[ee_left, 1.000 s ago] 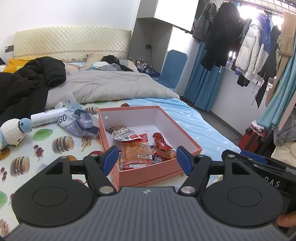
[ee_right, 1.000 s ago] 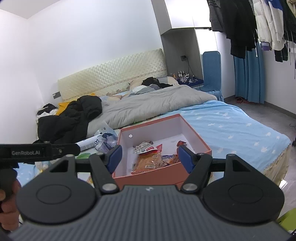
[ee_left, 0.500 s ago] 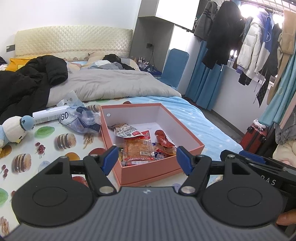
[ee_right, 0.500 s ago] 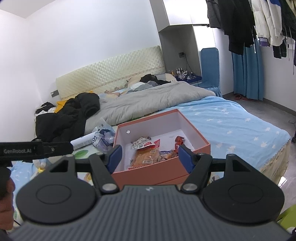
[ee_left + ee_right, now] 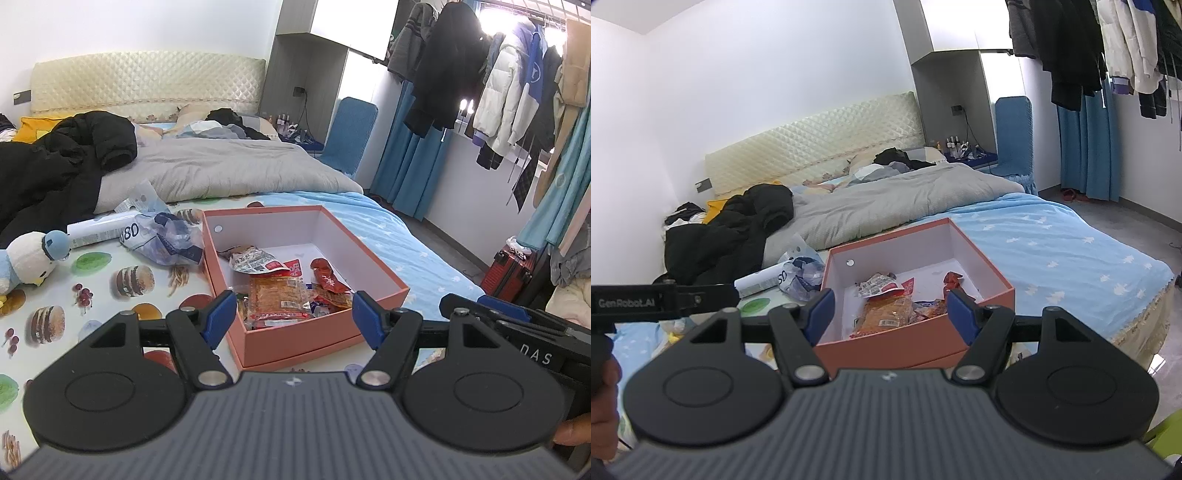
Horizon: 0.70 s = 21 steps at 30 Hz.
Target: Organize snacks
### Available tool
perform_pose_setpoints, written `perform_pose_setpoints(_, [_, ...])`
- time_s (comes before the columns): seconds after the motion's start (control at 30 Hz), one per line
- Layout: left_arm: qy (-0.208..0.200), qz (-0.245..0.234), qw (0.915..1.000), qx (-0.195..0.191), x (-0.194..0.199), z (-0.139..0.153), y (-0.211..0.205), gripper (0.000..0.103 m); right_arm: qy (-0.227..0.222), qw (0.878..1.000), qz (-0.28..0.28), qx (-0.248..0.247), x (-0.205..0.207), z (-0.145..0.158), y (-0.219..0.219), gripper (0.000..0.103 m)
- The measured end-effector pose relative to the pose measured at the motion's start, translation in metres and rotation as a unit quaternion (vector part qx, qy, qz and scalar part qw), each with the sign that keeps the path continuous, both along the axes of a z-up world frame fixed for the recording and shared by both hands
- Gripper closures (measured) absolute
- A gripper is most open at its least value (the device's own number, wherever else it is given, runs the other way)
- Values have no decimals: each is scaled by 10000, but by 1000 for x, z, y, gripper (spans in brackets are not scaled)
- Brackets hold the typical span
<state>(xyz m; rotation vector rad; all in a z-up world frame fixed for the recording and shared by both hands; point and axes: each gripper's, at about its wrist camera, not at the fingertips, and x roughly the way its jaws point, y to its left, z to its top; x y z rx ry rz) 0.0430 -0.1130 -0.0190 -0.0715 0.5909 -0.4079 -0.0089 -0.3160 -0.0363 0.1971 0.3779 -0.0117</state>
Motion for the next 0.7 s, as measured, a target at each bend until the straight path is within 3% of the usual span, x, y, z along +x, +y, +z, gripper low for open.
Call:
perform_pose_setpoints(0.53, [-23,15,10000,14,-3,0,7,29,-34,10000,32,-25,-1,1,0,34])
perform_pose_setpoints(0.57, [-18,8,10000,1,-3,0,7,27,-34,10000,29,-38,-1,1,0,34])
perform_pose_setpoints(0.63, [-3,-29,10000,-82,-4,0,8,11,-78,9999,61,-90,-1,1,1,34])
perform_pose_setpoints(0.7, [0,-3,10000,-92,-3,1,8,5,-73,9998,68,-153,0,1,2,30])
